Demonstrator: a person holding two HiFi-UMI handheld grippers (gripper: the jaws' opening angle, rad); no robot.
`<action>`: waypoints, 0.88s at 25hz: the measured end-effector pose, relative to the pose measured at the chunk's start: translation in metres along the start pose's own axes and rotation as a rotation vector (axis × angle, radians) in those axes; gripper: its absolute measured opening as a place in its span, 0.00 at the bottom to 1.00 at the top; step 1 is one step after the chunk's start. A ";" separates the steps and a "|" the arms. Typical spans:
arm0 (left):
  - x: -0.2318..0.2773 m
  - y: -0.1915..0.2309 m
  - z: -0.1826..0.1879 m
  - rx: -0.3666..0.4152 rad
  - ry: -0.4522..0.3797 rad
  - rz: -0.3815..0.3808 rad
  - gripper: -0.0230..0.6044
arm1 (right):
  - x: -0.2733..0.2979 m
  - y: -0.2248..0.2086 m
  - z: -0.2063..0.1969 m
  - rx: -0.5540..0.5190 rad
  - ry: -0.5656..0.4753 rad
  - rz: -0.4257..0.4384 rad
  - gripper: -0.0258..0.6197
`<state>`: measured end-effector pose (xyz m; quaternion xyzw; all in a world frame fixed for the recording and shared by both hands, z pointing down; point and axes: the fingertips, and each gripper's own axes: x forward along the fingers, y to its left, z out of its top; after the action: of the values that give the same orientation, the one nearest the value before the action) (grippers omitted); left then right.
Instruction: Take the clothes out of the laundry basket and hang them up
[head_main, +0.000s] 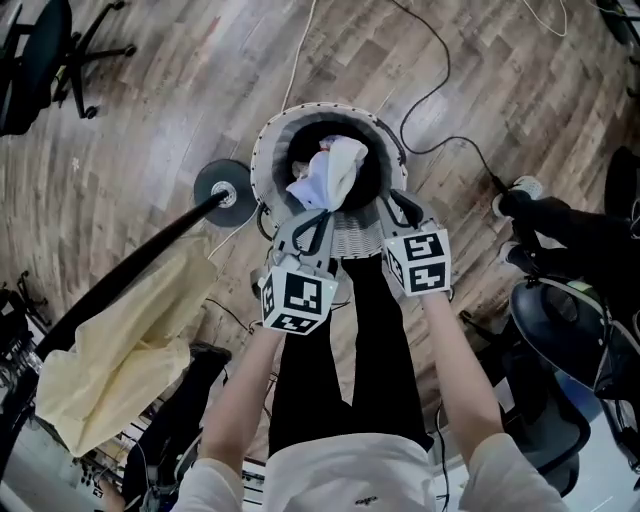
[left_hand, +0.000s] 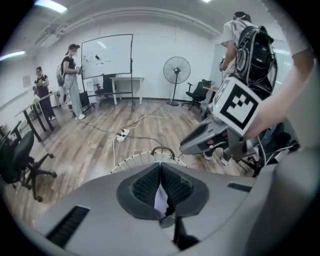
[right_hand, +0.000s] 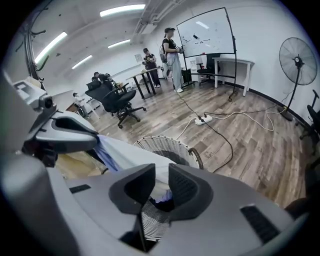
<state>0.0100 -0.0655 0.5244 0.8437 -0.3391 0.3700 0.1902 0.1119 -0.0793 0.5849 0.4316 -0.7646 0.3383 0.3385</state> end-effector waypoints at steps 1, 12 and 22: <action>-0.014 0.001 0.010 0.021 -0.021 0.002 0.07 | -0.005 0.001 0.005 -0.015 -0.001 -0.001 0.18; -0.140 -0.017 0.104 0.143 -0.215 -0.048 0.07 | -0.061 0.027 0.083 -0.147 -0.084 0.030 0.19; -0.227 -0.027 0.156 0.236 -0.337 -0.056 0.07 | -0.088 0.062 0.137 -0.090 -0.143 0.160 0.19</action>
<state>-0.0059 -0.0379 0.2489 0.9193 -0.2967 0.2554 0.0408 0.0612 -0.1274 0.4255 0.3767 -0.8333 0.2976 0.2741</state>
